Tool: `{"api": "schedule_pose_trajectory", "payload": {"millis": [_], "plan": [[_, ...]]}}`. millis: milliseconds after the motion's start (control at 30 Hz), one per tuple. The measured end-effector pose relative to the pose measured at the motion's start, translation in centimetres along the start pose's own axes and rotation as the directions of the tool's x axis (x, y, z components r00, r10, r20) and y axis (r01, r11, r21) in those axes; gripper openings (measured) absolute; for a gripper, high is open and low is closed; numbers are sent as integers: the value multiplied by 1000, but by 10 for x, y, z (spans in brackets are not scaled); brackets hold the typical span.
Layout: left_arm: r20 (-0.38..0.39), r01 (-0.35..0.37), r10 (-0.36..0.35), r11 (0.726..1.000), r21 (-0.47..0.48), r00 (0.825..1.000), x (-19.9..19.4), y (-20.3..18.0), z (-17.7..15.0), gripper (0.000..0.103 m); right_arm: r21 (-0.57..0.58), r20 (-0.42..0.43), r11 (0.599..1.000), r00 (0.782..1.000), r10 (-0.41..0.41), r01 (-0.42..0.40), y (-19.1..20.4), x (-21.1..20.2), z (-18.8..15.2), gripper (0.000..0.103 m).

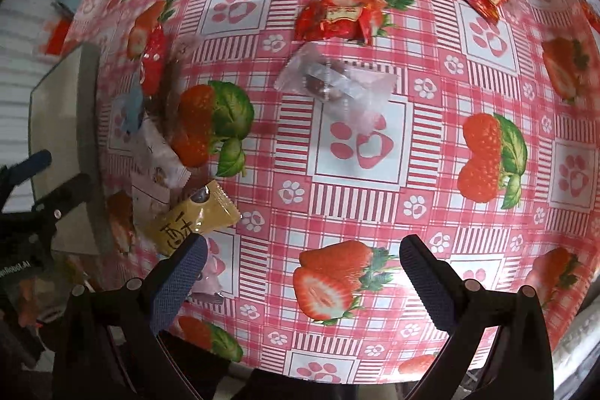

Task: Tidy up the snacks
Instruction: 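Move both tools over the snacks near the white tray, then grasp the light blue bar with the left tool while the right tool grasps the clear bag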

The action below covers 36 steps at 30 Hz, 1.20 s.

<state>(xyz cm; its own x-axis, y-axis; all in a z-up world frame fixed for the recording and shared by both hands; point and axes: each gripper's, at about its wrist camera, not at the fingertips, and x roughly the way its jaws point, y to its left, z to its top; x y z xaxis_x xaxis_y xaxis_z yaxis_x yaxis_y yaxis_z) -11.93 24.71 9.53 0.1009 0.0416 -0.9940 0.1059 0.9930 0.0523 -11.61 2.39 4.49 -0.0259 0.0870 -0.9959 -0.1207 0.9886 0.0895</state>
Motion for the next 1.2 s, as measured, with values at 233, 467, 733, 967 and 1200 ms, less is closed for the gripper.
{"api": "schedule_pose_trajectory", "payload": {"millis": [233,467,733,967,1200], "plan": [[-7,37,-37,999,6,999,5,11,17,103,-18,13,999,999,-48,48,14,-1,25,103],[-24,23,-23,1000,18,999,15,10,28,103,-10,5,996,996,-88,88,1,-4,42,103],[-55,-8,9,1000,27,998,36,12,48,103,-17,-7,994,994,-108,108,-13,-2,57,103],[-69,-48,52,998,48,996,60,8,70,103,-30,-21,994,994,-108,108,-12,9,72,103],[-132,-75,78,997,32,988,93,9,84,103,-38,-29,993,993,-116,114,-17,19,88,103]]}}
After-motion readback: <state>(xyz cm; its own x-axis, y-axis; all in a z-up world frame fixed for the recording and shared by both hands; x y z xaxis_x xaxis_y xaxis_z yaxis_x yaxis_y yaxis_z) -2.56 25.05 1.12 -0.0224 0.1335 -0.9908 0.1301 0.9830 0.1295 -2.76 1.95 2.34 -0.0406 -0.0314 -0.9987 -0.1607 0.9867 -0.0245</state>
